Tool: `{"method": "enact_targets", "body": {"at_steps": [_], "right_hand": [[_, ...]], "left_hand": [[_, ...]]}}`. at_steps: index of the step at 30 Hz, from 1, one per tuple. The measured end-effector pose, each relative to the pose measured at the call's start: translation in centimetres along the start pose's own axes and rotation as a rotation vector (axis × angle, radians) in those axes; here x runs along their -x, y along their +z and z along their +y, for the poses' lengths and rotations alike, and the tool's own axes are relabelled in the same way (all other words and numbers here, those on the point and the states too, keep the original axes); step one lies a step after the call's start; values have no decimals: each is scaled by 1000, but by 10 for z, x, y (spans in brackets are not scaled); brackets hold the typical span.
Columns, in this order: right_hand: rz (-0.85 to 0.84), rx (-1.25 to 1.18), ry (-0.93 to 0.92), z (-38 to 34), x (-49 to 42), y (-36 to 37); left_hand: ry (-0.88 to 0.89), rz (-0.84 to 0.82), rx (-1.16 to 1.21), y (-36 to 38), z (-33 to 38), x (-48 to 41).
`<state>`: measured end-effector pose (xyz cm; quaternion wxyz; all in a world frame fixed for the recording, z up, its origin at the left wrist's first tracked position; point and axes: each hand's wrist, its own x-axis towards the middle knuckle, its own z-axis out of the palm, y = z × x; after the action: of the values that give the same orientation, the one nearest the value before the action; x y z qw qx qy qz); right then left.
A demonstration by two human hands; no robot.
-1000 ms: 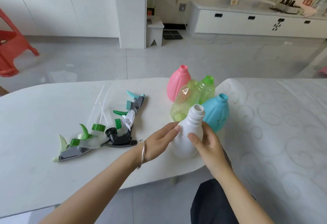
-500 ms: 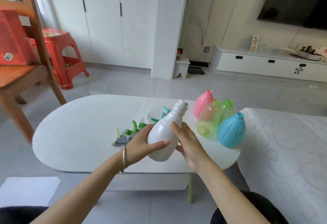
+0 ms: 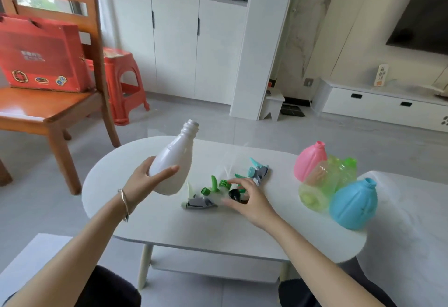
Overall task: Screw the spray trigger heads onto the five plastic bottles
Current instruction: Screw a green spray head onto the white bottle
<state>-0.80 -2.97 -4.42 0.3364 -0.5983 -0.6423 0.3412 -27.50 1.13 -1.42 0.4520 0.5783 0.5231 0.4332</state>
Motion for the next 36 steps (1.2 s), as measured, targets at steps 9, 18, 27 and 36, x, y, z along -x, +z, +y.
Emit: {"method": "enact_targets", "body": {"at_steps": [9, 18, 27, 36], "right_hand": [[34, 489, -183, 23, -48, 27], [132, -174, -142, -27, -61, -17], [139, -1350, 88, -26, -66, -78], [176, -1398, 147, -17, -64, -86]], "left_hand": [[-5, 46, 28, 8, -24, -30], [-34, 27, 114, 10, -23, -46], [-39, 24, 51, 17, -29, -48], [-40, 110, -52, 16, -34, -51]]}}
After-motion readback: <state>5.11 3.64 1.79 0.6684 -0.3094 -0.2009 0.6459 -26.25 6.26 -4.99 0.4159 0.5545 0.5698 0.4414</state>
